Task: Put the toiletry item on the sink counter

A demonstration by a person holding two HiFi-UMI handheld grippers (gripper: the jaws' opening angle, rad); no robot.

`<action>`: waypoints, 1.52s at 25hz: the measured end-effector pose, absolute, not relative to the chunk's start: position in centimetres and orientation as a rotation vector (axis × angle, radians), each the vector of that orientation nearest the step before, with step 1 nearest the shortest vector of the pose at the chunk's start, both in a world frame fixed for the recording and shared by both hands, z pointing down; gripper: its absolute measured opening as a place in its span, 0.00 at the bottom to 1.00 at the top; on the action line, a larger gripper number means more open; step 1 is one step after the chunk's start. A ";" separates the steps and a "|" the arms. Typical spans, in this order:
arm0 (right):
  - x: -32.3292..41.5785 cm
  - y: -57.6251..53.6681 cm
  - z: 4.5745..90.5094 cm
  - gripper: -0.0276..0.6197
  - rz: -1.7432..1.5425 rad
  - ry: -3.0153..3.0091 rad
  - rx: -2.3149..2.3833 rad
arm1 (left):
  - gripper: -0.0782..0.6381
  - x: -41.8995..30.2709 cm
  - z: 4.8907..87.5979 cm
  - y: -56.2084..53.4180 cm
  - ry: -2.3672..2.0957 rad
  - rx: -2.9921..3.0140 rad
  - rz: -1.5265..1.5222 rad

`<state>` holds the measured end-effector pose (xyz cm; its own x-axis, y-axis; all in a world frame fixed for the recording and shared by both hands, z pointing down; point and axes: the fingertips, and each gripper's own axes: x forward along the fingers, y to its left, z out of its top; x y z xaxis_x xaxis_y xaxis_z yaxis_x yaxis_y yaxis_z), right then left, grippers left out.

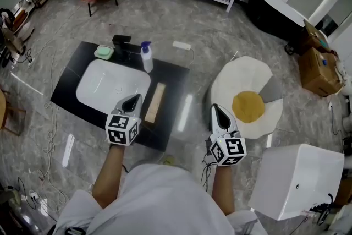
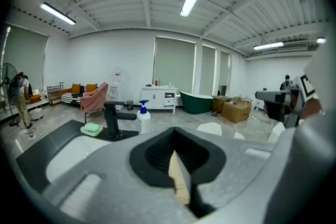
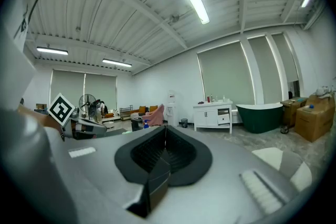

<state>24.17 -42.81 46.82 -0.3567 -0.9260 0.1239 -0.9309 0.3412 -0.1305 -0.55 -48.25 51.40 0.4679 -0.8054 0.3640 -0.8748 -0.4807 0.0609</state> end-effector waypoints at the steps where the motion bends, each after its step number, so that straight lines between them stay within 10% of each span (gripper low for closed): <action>1: 24.2 -42.7 46.8 0.05 0.276 -2.548 1.769 | 0.11 -0.7 50.7 -48.2 -1.451 2.487 0.407; 38: 25.6 -38.7 45.3 0.05 0.194 -2.504 1.845 | 0.11 -1.0 40.4 -44.5 -1.578 2.696 0.187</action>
